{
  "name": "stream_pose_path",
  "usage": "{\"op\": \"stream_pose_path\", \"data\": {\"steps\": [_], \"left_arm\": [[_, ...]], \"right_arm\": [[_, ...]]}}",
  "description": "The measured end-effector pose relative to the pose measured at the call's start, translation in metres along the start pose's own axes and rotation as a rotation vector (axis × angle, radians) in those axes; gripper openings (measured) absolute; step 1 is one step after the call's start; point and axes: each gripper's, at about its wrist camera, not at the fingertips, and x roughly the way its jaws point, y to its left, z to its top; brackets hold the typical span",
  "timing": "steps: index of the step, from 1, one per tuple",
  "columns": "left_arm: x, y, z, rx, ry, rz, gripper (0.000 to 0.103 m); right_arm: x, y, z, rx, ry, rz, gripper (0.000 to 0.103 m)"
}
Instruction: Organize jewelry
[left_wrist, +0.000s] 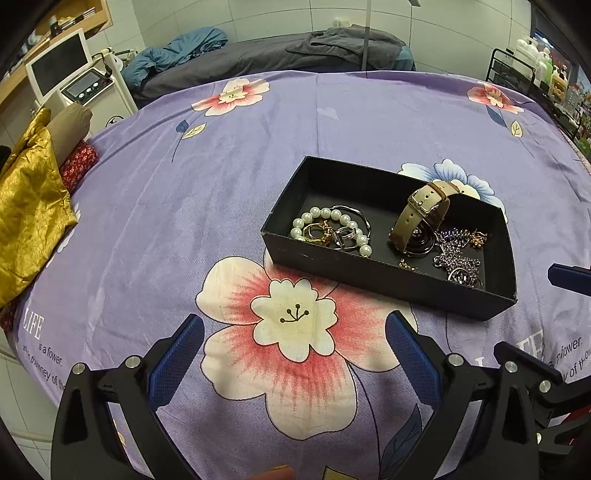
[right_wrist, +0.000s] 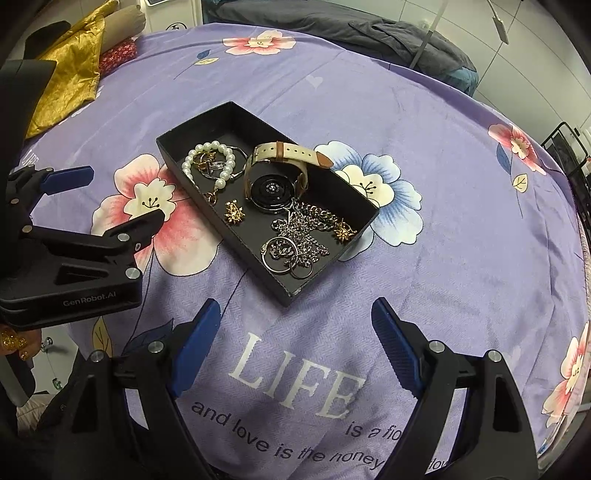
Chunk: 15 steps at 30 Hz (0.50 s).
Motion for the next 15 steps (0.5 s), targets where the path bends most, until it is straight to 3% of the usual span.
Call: {"op": "stream_pose_path", "data": {"steps": [15], "left_arm": [[0.0015,-0.0008,-0.0025,0.002,0.009,0.0,0.096]], "right_arm": [[0.0039,0.001,-0.0027,-0.005,0.013,-0.006,0.083]]}}
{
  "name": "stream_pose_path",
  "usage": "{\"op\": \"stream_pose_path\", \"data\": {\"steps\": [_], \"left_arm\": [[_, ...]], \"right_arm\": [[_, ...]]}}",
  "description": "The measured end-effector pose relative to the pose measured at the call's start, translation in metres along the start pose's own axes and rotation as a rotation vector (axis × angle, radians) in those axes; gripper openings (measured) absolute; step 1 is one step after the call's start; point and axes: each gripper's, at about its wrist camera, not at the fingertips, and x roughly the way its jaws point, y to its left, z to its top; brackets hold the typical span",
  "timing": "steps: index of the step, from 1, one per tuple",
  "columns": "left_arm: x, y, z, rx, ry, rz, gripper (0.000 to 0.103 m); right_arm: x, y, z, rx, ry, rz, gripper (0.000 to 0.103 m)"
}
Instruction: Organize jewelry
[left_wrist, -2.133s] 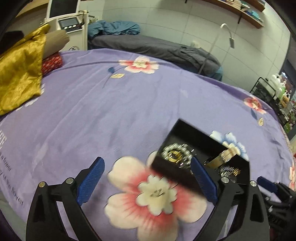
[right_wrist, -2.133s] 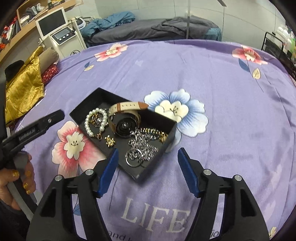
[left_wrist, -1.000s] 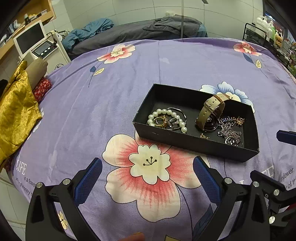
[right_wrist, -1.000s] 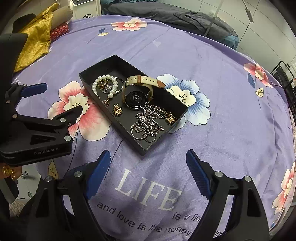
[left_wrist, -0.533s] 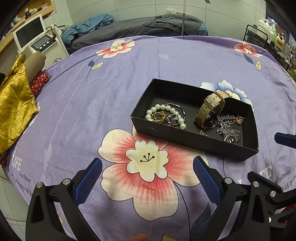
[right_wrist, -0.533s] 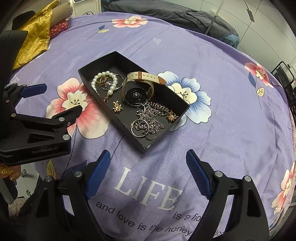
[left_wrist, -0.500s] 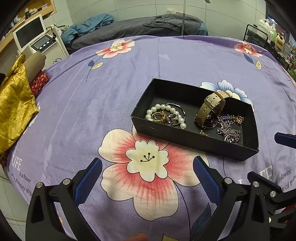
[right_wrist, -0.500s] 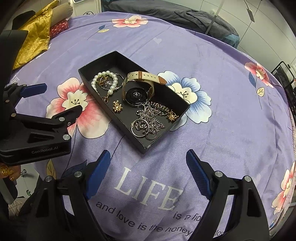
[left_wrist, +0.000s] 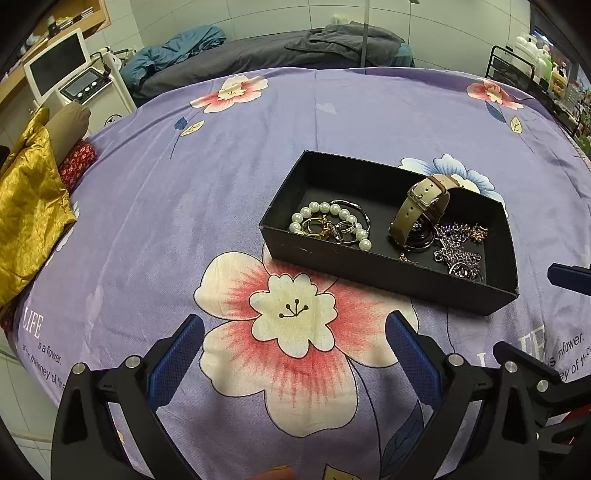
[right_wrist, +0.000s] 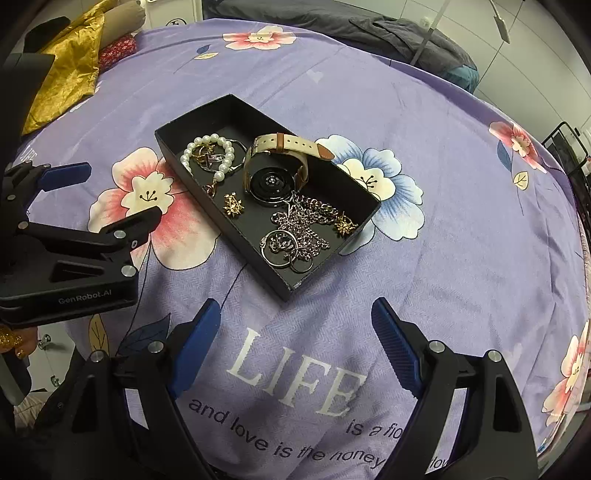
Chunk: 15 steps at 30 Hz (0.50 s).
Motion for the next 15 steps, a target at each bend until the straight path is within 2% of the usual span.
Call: {"op": "stream_pose_path", "data": {"steps": [15], "left_arm": [[0.0017,-0.0012,-0.001,0.003,0.004,0.0,0.096]], "right_arm": [[0.0015,0.0025,-0.0012,-0.008,0.004,-0.001,0.083]]}}
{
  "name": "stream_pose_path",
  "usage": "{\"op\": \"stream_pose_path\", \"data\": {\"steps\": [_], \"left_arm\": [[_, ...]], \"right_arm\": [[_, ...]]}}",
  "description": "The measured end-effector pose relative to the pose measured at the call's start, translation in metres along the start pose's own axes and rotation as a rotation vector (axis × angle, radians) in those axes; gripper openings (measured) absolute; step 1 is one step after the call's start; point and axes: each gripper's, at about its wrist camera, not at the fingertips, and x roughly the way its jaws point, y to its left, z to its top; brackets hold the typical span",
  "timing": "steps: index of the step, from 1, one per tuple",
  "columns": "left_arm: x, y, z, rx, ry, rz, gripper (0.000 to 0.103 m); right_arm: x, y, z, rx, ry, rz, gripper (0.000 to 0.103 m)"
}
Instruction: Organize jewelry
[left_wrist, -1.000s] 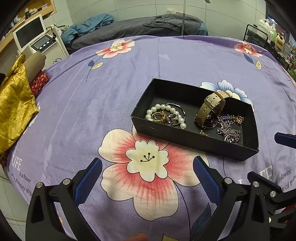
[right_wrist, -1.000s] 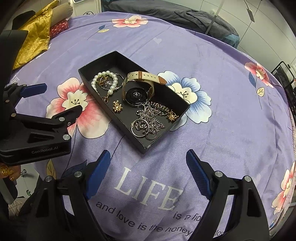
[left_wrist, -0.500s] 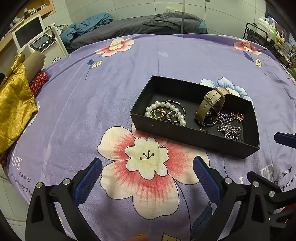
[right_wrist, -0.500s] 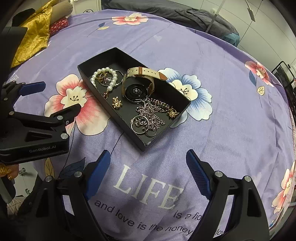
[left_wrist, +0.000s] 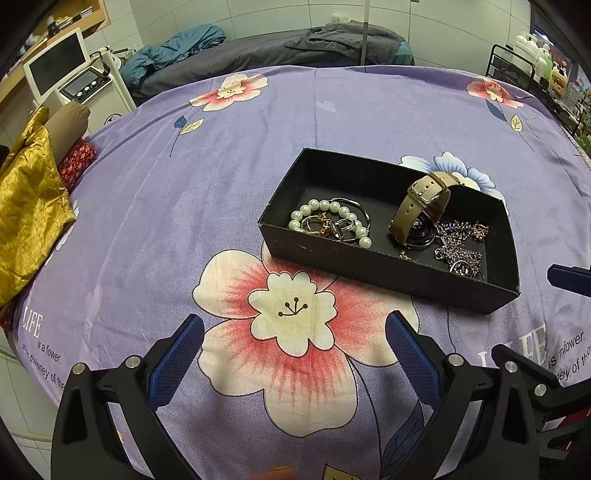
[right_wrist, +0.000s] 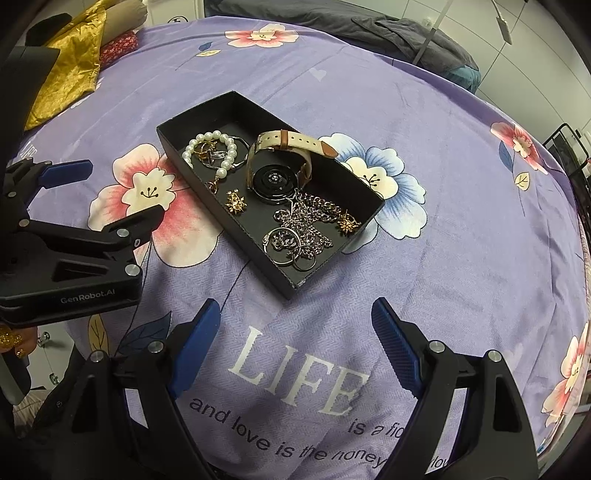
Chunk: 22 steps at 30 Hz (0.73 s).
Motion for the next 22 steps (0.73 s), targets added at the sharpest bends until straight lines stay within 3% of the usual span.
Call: {"op": "stream_pose_path", "data": {"steps": [8,22], "left_arm": [[-0.0016,0.0006,-0.0007,-0.016,-0.017,0.001,0.096],[0.0003,-0.0011,0.0023,-0.033,0.004,-0.064,0.096]], "right_arm": [[0.001,0.0013,-0.0012,-0.006,0.004,0.001,0.083],[0.0017,0.0038,-0.0015,-0.008,0.006,0.001,0.083]]}}
